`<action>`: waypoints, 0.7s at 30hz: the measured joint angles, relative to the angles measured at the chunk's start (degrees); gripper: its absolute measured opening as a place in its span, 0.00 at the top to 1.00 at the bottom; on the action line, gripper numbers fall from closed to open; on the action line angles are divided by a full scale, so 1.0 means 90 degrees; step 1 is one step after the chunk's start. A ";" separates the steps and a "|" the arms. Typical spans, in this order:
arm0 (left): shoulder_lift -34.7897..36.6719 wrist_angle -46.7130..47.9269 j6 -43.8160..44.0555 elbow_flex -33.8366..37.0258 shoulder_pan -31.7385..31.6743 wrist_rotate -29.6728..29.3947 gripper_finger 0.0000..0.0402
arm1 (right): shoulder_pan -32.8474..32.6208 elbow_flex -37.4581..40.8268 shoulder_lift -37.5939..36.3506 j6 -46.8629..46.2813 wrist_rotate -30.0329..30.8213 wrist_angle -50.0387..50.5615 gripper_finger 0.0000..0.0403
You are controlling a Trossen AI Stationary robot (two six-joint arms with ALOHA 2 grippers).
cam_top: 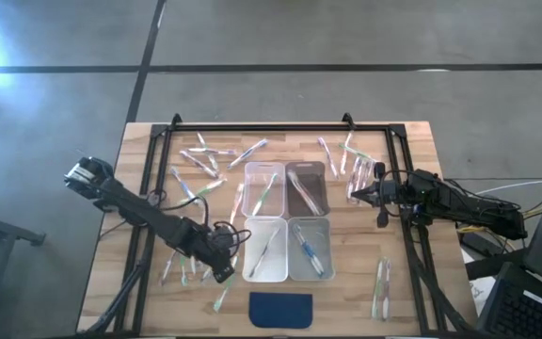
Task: Pick & Place Toothbrushes
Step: Put the green toothbrush into the transparent bin
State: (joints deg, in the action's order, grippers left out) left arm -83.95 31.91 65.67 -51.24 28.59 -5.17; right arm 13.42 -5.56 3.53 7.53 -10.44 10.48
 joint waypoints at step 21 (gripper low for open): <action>-0.0420 -0.0712 -0.1851 -0.0024 0.0147 0.0597 0.43 | 0.0001 0.0000 0.0000 0.0000 -0.0002 0.0000 0.98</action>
State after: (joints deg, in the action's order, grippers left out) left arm -87.73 25.50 49.01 -51.46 29.91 0.20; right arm 13.43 -5.56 3.53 7.53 -10.46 10.48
